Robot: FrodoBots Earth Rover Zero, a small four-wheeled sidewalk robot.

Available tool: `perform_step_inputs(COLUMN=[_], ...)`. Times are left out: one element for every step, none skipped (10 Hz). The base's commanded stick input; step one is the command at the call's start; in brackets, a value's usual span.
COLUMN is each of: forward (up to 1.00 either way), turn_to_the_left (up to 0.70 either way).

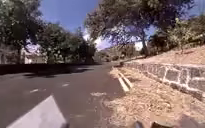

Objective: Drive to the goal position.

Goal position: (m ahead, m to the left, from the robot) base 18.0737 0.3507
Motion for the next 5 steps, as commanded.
perform_step_inputs(forward=[0.5,0.5,0.5,0.5,0.5], turn_to_the_left=[0.0,0.0,0.0,0.0,0.0])
